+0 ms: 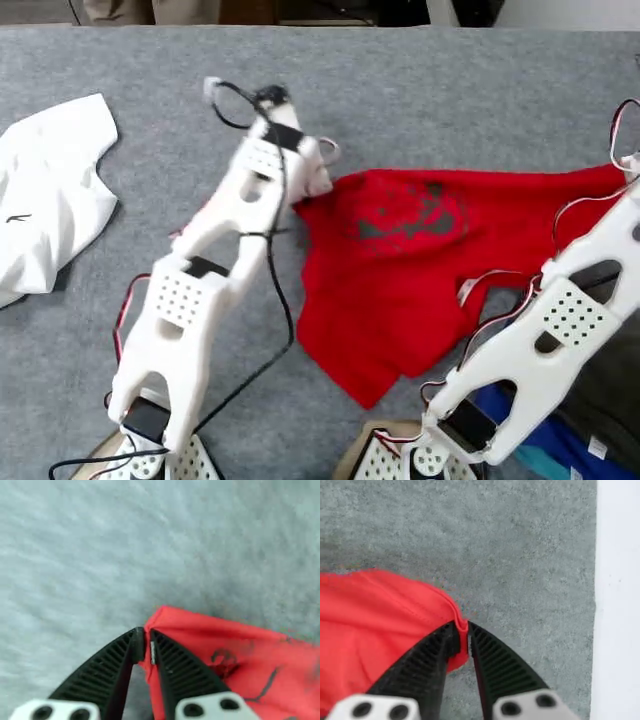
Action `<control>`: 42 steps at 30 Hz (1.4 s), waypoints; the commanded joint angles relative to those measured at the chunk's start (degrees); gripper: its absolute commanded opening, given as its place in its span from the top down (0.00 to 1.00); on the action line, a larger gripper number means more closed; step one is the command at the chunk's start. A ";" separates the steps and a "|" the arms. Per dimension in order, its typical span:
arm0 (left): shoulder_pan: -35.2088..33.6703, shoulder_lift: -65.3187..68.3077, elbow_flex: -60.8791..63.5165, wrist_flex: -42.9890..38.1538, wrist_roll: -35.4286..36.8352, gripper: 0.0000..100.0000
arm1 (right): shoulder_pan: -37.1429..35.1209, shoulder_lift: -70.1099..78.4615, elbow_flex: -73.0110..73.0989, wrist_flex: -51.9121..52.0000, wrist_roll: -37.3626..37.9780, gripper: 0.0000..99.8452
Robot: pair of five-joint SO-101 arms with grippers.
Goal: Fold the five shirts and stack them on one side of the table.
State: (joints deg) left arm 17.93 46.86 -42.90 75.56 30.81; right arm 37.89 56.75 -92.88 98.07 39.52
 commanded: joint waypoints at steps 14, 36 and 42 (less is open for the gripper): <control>-12.40 -7.69 -52.75 23.82 -7.56 0.98 | -26.33 -7.87 -2.68 -5.10 -24.35 1.00; -19.78 -30.90 42.55 15.38 -18.46 0.98 | -28.97 -25.36 3.47 4.40 -16.18 1.00; -15.21 -30.81 61.27 4.48 -25.76 0.98 | -27.12 -25.19 17.89 4.22 -9.23 1.00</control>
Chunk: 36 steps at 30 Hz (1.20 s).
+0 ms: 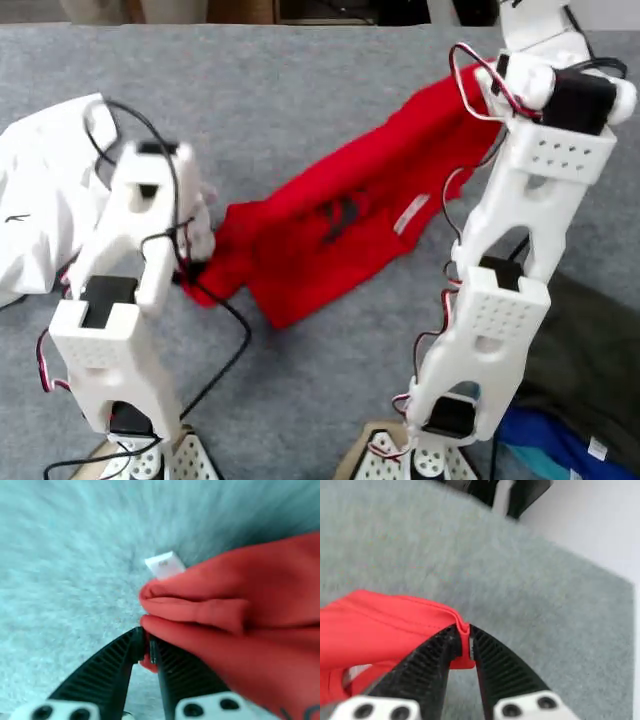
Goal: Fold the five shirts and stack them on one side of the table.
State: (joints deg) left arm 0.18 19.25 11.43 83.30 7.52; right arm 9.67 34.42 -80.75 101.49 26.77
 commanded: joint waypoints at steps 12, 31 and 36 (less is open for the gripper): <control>1.67 -3.56 4.13 -0.44 -7.47 0.79 | 0.84 -2.86 29.76 0.79 15.12 1.00; -0.09 -2.95 -34.20 0.18 1.14 0.79 | 3.56 -2.51 50.24 -5.89 28.75 1.00; 5.19 -2.95 -34.20 -8.53 10.81 0.79 | 3.56 -2.42 51.03 -6.95 29.63 1.00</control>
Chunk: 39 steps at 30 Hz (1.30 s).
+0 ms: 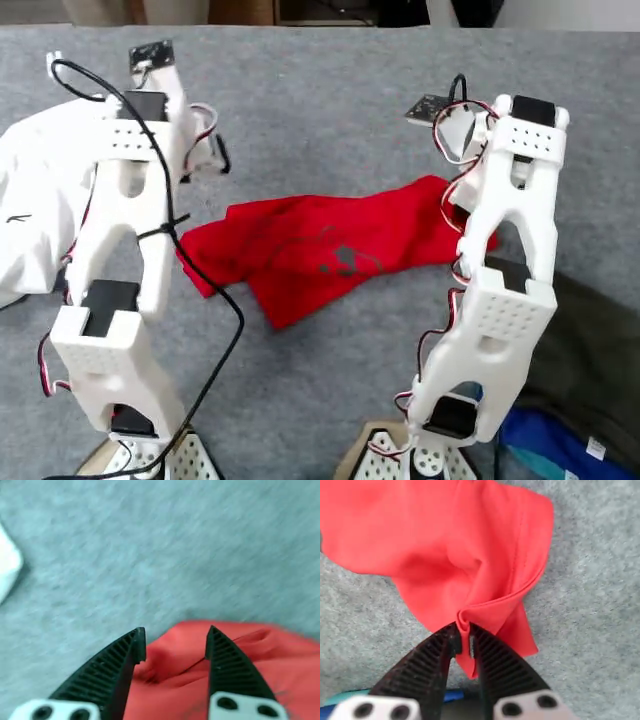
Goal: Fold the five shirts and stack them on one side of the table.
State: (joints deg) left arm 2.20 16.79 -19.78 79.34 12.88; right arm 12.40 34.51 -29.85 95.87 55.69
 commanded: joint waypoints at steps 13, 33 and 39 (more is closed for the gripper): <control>18.55 16.22 -13.10 -8.62 11.43 0.79 | 1.89 0.57 -2.86 -1.93 0.62 1.00; 18.99 37.32 -44.13 13.98 13.19 0.83 | 1.89 0.66 -3.30 -2.02 0.53 1.00; 20.40 40.22 -44.40 15.21 13.19 0.89 | 1.71 0.66 -3.30 -1.93 0.53 1.00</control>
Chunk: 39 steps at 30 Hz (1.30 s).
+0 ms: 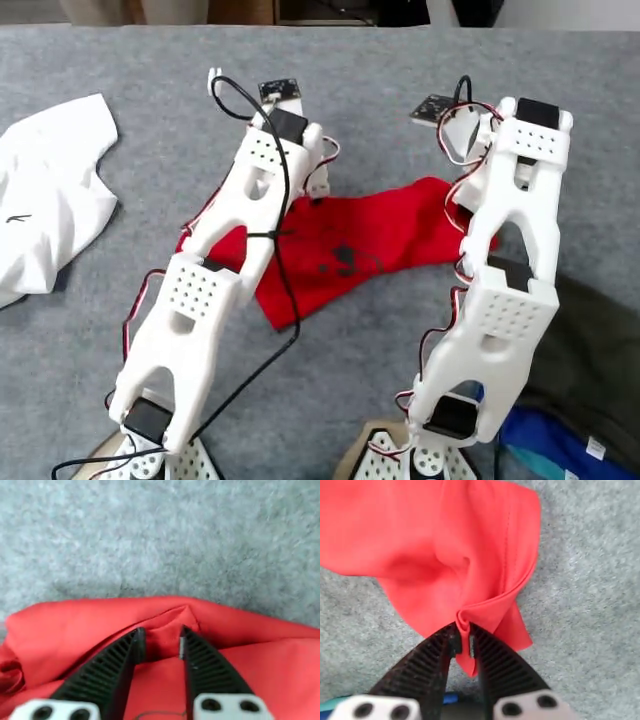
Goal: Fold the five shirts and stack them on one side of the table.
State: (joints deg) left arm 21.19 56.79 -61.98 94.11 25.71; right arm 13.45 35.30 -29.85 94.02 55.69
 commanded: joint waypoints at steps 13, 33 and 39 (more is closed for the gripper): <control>1.85 3.65 -15.12 0.97 5.54 0.78 | 0.57 -0.13 -3.30 -0.09 0.53 1.00; 2.11 4.09 -8.35 1.67 5.63 0.78 | 0.57 -0.13 -3.38 -0.35 0.44 1.00; 1.67 7.69 -8.35 -2.99 5.71 0.78 | 0.57 -0.13 -3.38 -0.26 0.44 1.00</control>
State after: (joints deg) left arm 22.95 64.26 -69.63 93.41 30.81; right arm 13.45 35.30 -29.85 94.02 55.78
